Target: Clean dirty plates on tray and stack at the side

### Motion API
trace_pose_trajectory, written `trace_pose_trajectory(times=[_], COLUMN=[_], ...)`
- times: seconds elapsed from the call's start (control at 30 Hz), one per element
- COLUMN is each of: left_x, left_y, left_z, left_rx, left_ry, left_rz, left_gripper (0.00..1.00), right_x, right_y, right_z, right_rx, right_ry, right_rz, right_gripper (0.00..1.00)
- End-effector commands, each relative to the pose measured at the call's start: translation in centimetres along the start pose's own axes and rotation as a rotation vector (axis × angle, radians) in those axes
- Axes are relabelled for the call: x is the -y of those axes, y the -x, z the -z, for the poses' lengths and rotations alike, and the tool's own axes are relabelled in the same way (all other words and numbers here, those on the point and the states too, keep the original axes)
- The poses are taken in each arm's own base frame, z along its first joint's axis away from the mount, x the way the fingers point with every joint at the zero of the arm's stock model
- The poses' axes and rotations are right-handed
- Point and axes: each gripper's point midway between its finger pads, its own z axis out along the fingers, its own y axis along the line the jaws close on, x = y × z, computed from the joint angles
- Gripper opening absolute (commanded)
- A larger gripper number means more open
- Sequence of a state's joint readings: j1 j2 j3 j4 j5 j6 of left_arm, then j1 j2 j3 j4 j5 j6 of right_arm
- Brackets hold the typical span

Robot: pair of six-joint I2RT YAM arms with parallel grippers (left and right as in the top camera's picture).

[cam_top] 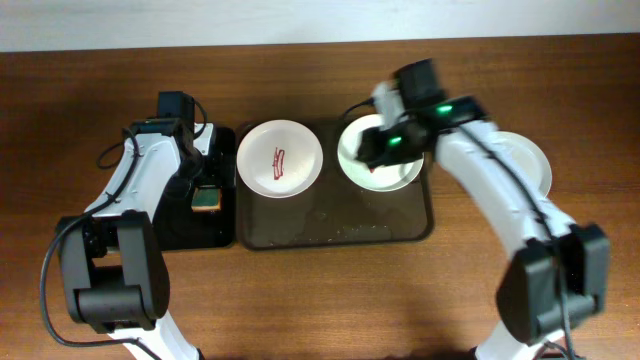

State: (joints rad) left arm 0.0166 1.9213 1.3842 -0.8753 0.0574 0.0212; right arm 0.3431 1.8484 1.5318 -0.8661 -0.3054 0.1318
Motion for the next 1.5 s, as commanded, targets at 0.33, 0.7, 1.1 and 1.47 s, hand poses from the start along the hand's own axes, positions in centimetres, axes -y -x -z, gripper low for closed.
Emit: trace_pose_trajectory(times=[0.33,0.7,1.1,1.47], left_x=[0.1,0.1,0.1,0.1], left_y=[0.6,0.6,0.5,0.5], left_z=[1.0,1.0,1.0,1.0], left_rx=[0.03,0.03,0.026,0.024], left_ry=[-0.017,-0.017,-0.017,-0.017], left_rz=[0.014,0.014,0.014,0.014], left_gripper=[0.99,0.99,0.99,0.99], right_x=[-3.9,-3.1,-2.5,-0.9], right_y=[0.3,-0.2,-2.5,-6.3], right_z=[-9.8,-13.1,-13.2,-12.2], right_rx=[0.014,-0.007,-0.098,-0.243], right_ry=[-0.082,-0.087,-0.116,-0.199], right_rz=[-0.051,-0.13,-0.163,-0.189], right_gripper=[0.51,0.46,0.07,0.06])
